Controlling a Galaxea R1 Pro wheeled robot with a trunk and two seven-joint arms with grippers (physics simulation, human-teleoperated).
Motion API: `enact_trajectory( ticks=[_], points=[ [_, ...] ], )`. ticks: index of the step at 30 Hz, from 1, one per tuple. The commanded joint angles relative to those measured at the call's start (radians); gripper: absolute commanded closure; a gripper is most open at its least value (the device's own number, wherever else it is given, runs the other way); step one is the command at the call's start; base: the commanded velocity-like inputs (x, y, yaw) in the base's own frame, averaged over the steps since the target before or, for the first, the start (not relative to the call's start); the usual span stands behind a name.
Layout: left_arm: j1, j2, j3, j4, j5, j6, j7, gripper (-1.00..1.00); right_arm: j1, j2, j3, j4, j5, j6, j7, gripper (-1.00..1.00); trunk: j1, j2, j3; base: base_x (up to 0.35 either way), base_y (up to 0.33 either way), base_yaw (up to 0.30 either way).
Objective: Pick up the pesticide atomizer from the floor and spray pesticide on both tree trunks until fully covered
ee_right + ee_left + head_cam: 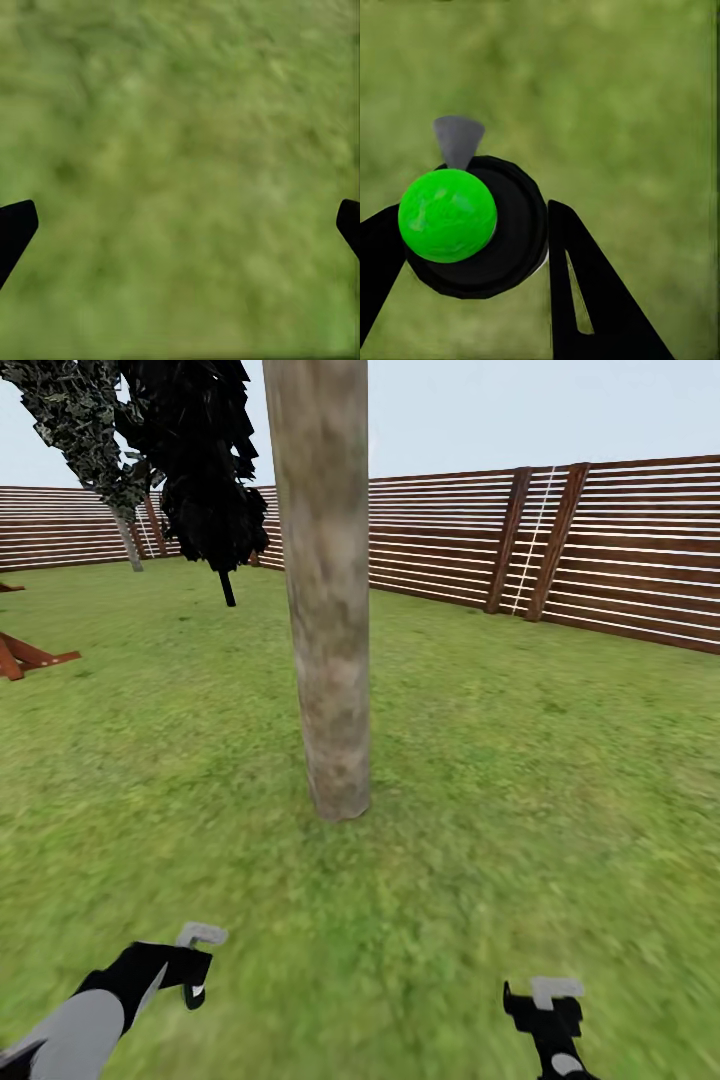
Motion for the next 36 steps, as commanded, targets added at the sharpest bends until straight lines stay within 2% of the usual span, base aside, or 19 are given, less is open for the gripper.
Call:
enact_trajectory(
  ticks=[1,5,10,18,22,24,26,29,31,36],
  points=[
    [-0.003,-0.005,0.009,-0.002,-0.008,0.007,-0.006,1.0,0.001,0.0,0.009,0.0,-0.012,-0.005,-0.004,-1.0,0.0,0.0,-0.001,0.098,-0.011,0.0],
    [-0.008,-0.024,0.008,-0.003,-0.009,0.014,-0.002,1.0,0.01,0.002,0.009,0.001,-0.029,-0.006,-0.007,-1.0,0.0,0.0,-0.001,0.222,-0.134,0.0],
    [-0.01,-0.042,0.008,-0.003,-0.009,0.061,0.0,1.0,0.015,0.005,0.009,0.001,-0.034,-0.006,-0.007,-1.0,0.0,0.0,-0.001,0.277,-0.22,-0.098],
    [-0.012,-0.044,0.005,-0.003,-0.009,0.068,-0.003,1.0,0.016,0.005,0.009,0.001,-0.035,-0.006,-0.007,-1.0,0.0,0.0,-0.001,0.308,-0.072,-0.294],
    [-0.013,-0.044,0.005,-0.004,-0.008,0.088,-0.004,1.0,0.016,0.005,0.008,0.001,-0.035,-0.006,-0.007,-1.0,0.0,0.0,-0.001,0.072,-0.002,-0.3],
    [-0.03,-0.046,0.006,-0.016,-0.008,0.136,-0.005,1.0,0.016,0.005,0.009,0.002,-0.035,-0.006,-0.007,-1.0,0.0,0.0,-0.001,0.01,0.0,-0.3],
    [-0.04,-0.047,0.008,-0.041,-0.008,0.151,-0.008,1.0,0.016,0.005,0.009,0.002,-0.034,-0.006,-0.007,-1.0,0.0,0.0,-0.001,0.004,0.0,-0.3],
    [-0.063,-0.08,0.004,-0.067,-0.009,0.17,-0.01,1.0,0.016,0.006,0.009,0.002,-0.033,-0.006,-0.006,-1.0,0.0,0.0,-0.001,0.001,0.0,-0.3],
    [-0.088,-0.092,0.0,-0.071,-0.01,0.193,-0.01,1.0,0.016,0.006,0.009,0.002,-0.034,-0.006,-0.006,-1.0,0.0,0.0,-0.001,0.0,0.0,-0.3],
    [-0.121,-0.096,-0.004,-0.081,-0.011,0.215,-0.01,1.0,0.016,0.006,0.009,0.002,-0.035,-0.006,-0.006,-1.0,0.0,0.0,-0.001,0.0,0.0,-0.281]
  ],
)
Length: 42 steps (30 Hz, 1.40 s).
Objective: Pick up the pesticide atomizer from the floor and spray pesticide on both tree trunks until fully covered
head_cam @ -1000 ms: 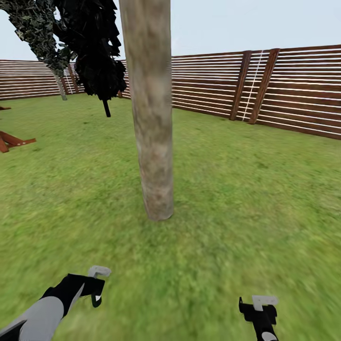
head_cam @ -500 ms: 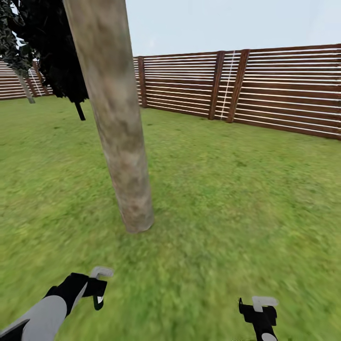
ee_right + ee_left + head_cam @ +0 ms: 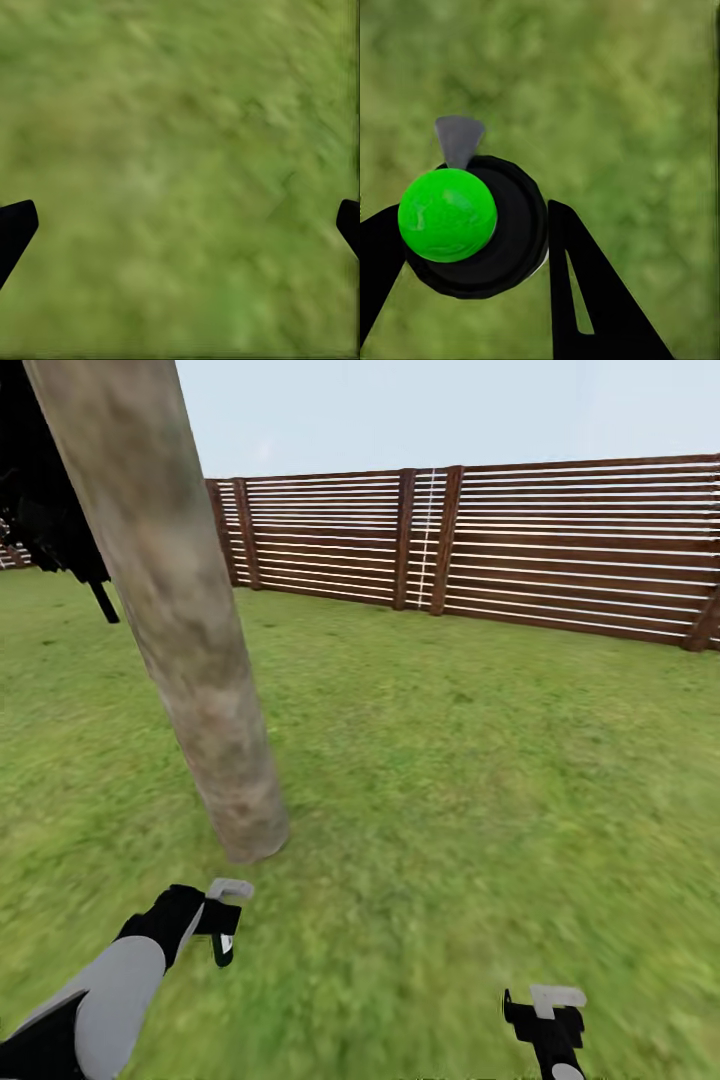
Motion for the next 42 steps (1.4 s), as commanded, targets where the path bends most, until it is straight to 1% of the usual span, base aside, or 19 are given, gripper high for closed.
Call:
enact_trajectory(
  ticks=[1,7,11,13,14,16,18,22,23,26,28,29,30,34,36,38,39,41,42],
  points=[
    [0.0,0.0,0.008,-0.009,-0.01,0.004,-0.009,1.0,-0.001,0.0,0.009,0.001,-0.009,-0.003,-0.002,-1.0,0.0,0.0,-0.001,-0.04,0.007,-0.141],
    [0.001,0.004,0.007,-0.097,-0.014,0.008,-0.009,1.0,-0.001,-0.001,0.009,0.001,-0.008,-0.002,-0.001,-1.0,0.0,0.0,-0.001,-0.2,0.069,-0.019],
    [-0.007,0.003,0.007,-0.107,-0.011,0.014,-0.009,1.0,-0.001,-0.003,0.009,0.001,-0.007,-0.002,-0.001,-1.0,0.0,0.0,-0.001,-0.012,0.004,0.0],
    [-0.05,-0.01,0.008,-0.114,-0.01,0.07,-0.01,1.0,-0.001,-0.005,0.009,0.001,-0.008,-0.002,-0.001,-1.0,0.0,0.0,-0.001,-0.001,0.0,0.0],
    [-0.065,-0.02,0.007,-0.116,-0.011,0.085,-0.01,1.0,-0.001,-0.006,0.009,0.001,-0.008,-0.002,-0.001,-1.0,0.0,0.0,-0.001,0.0,0.0,0.0],
    [-0.077,-0.026,0.006,-0.127,-0.011,0.097,-0.01,1.0,-0.001,-0.006,0.009,0.001,-0.008,-0.002,-0.001,-1.0,0.0,0.0,-0.001,0.0,0.0,0.0],
    [-0.081,-0.014,0.005,-0.163,-0.013,0.103,-0.012,1.0,-0.001,-0.006,0.009,0.001,-0.008,-0.001,-0.001,-1.0,0.0,0.0,-0.001,0.0,0.0,0.0],
    [-0.074,0.036,0.005,-0.192,-0.015,0.105,-0.033,1.0,-0.001,-0.006,0.009,0.0,-0.008,-0.001,-0.002,-1.0,0.0,0.0,-0.001,0.0,0.0,0.0],
    [-0.072,0.04,0.004,-0.194,-0.016,0.106,-0.045,1.0,-0.001,-0.006,0.009,0.0,-0.008,-0.001,-0.002,-1.0,0.0,0.0,-0.001,0.0,0.0,0.0],
    [-0.075,0.028,-0.003,-0.195,-0.016,0.105,-0.055,1.0,-0.001,-0.005,0.009,-0.001,-0.008,-0.001,-0.002,-1.0,0.0,0.0,-0.001,0.0,0.0,0.113],
    [-0.084,-0.011,-0.028,-0.196,-0.015,0.107,-0.057,1.0,-0.001,-0.006,0.009,-0.001,-0.008,-0.001,-0.002,-1.0,0.0,0.0,-0.001,0.0,0.0,0.249],
    [-0.095,-0.025,-0.033,-0.197,-0.015,0.108,-0.057,1.0,-0.001,-0.006,0.009,-0.001,-0.008,-0.001,-0.002,-1.0,0.0,0.0,-0.001,0.0,0.0,0.268],
    [-0.103,-0.029,-0.035,-0.197,-0.014,0.111,-0.058,1.0,-0.001,-0.006,0.009,-0.001,-0.008,-0.001,-0.002,-1.0,0.0,0.0,-0.001,0.0,0.0,0.272],
    [-0.14,-0.014,-0.038,-0.224,-0.01,0.165,-0.071,1.0,-0.001,-0.006,0.009,-0.001,-0.008,-0.001,-0.003,-1.0,0.0,0.0,-0.001,0.0,0.0,0.272],
    [-0.144,-0.002,-0.039,-0.242,-0.013,0.168,-0.107,1.0,-0.001,-0.006,0.008,-0.001,-0.008,-0.001,-0.003,-1.0,0.0,0.0,-0.001,0.0,0.0,0.147],
    [-0.146,-0.008,-0.04,-0.25,-0.017,0.17,-0.141,1.0,-0.001,-0.006,0.009,0.0,-0.008,-0.001,-0.003,-1.0,0.0,0.0,-0.001,0.0,0.0,0.031],
    [-0.148,-0.015,-0.04,-0.251,-0.017,0.171,-0.146,1.0,-0.001,-0.006,0.009,0.0,-0.008,-0.001,-0.003,-1.0,0.0,0.0,-0.001,0.0,0.0,0.011],
    [-0.159,-0.05,-0.053,-0.252,-0.017,0.187,-0.15,1.0,-0.001,-0.006,0.009,0.0,-0.007,-0.001,-0.001,-1.0,0.0,0.0,-0.001,0.0,0.0,0.003],
    [-0.172,-0.068,-0.097,-0.254,-0.014,0.222,-0.153,1.0,-0.001,-0.006,0.009,0.001,-0.006,-0.001,-0.002,-1.0,0.0,0.0,-0.001,0.0,0.0,0.0]
  ],
)
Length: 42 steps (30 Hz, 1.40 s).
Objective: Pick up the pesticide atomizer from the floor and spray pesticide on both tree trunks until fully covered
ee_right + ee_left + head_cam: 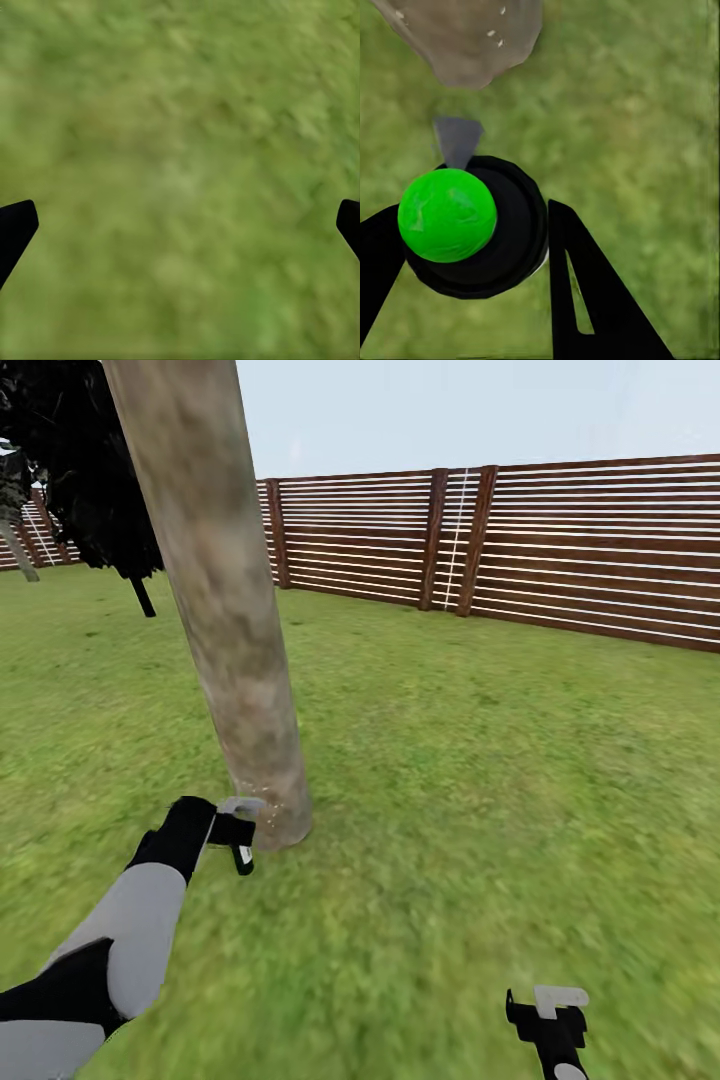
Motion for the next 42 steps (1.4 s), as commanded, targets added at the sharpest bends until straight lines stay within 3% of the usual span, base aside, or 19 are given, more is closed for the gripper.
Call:
enact_trajectory(
  ticks=[1,4,7,8,17,42],
  points=[
    [-0.011,0.0,-0.004,-0.004,-0.021,0.008,-0.01,1.0,0.0,-0.001,0.009,0.0,-0.009,-0.003,-0.003,-1.0,0.0,0.0,-0.001,0.0,0.0,0.0],
    [-0.022,0.017,-0.008,-0.03,-0.018,0.015,-0.013,1.0,0.0,-0.001,0.009,0.0,-0.01,-0.003,-0.003,-1.0,0.0,0.0,-0.001,0.0,0.0,0.0],
    [-0.022,0.079,-0.009,-0.055,-0.018,0.018,-0.079,1.0,0.0,-0.002,0.009,0.0,-0.011,-0.003,-0.003,-1.0,0.0,0.0,-0.001,0.0,0.0,0.0],
    [-0.018,0.089,-0.013,-0.058,-0.024,0.018,-0.102,1.0,0.0,-0.002,0.009,0.0,-0.011,-0.003,-0.003,-1.0,0.0,0.0,-0.001,0.0,0.0,0.0],
    [-0.019,0.082,-0.013,-0.114,-0.025,0.028,-0.119,1.0,0.0,-0.002,0.009,-0.001,-0.011,-0.003,-0.003,-1.0,0.0,0.0,-0.001,0.0,-0.176,0.11],
    [-0.009,0.091,-0.02,-0.117,-0.032,0.026,-0.115,1.0,0.0,-0.002,0.009,-0.001,-0.011,-0.003,-0.003,-1.0,0.0,0.0,-0.001,0.106,-0.246,0.035]
  ],
)
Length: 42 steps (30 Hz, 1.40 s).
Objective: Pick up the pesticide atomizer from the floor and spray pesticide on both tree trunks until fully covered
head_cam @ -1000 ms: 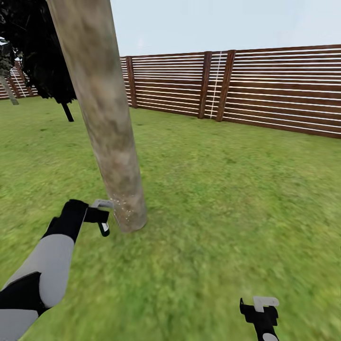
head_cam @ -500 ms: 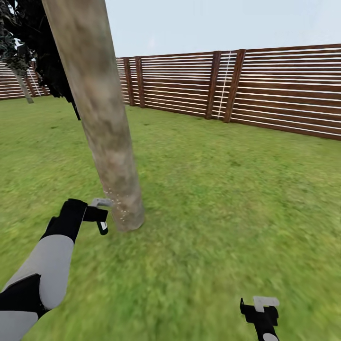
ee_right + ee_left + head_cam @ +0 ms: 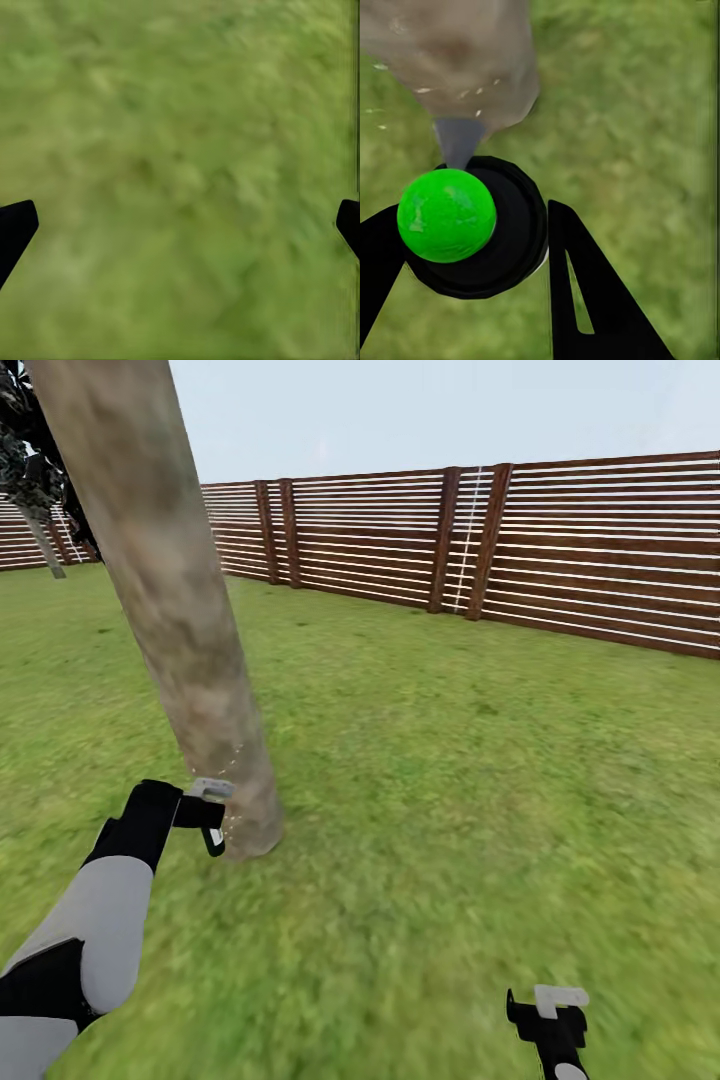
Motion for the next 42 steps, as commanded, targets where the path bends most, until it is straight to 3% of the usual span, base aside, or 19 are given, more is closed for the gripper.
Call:
enact_trajectory(
  ticks=[1,9,14,24,29,33,37,38,40,42],
  points=[
    [-0.001,0.0,0.004,-0.002,-0.01,0.002,-0.01,1.0,0.0,0.0,0.009,0.0,-0.01,-0.002,-0.002,-1.0,0.0,0.0,-0.001,0.001,-0.273,0.004],
    [0.002,0.009,0.01,0.0,-0.01,0.001,-0.006,1.0,0.0,0.0,0.009,0.0,-0.01,-0.002,-0.002,-1.0,0.0,0.0,-0.001,0.0,-0.273,0.215],
    [0.031,0.006,0.009,0.012,-0.008,-0.001,0.051,1.0,0.0,0.0,0.009,0.0,-0.01,-0.002,-0.003,-1.0,0.0,0.0,-0.001,0.088,-0.273,0.245],
    [0.038,0.005,0.019,0.015,-0.006,-0.001,0.059,1.0,0.0,-0.002,0.009,0.002,-0.01,-0.002,-0.004,-1.0,0.0,0.0,-0.001,0.155,-0.266,0.012],
    [0.088,0.014,0.023,0.006,-0.009,-0.002,0.064,1.0,0.0,-0.001,0.009,0.001,-0.01,-0.002,-0.004,-1.0,0.0,0.0,-0.001,0.148,-0.263,0.0],
    [0.131,0.019,0.024,0.012,0.002,-0.007,0.168,1.0,0.0,0.0,0.009,0.001,-0.01,-0.002,-0.004,-1.0,0.0,0.0,-0.001,0.103,-0.263,0.101],
    [0.138,0.016,0.025,0.014,0.004,-0.007,0.18,1.0,0.0,0.0,0.009,0.0,-0.01,-0.002,-0.004,-1.0,0.0,0.0,-0.001,0.118,-0.262,0.27],
    [0.138,0.017,0.036,0.015,0.005,-0.007,0.181,1.0,0.0,0.0,0.009,0.0,-0.01,-0.002,-0.004,-1.0,0.0,0.0,-0.001,0.177,-0.242,0.277],
    [0.139,0.016,0.103,0.014,0.004,-0.01,0.182,1.0,0.0,0.0,0.009,0.001,-0.009,-0.002,-0.004,-1.0,0.0,0.0,-0.001,0.21,-0.22,0.278],
    [0.139,0.014,0.137,0.014,0.001,-0.012,0.183,1.0,0.0,0.0,0.009,0.001,-0.009,-0.002,-0.004,-1.0,0.0,0.0,-0.001,0.23,-0.205,0.278]
  ],
)
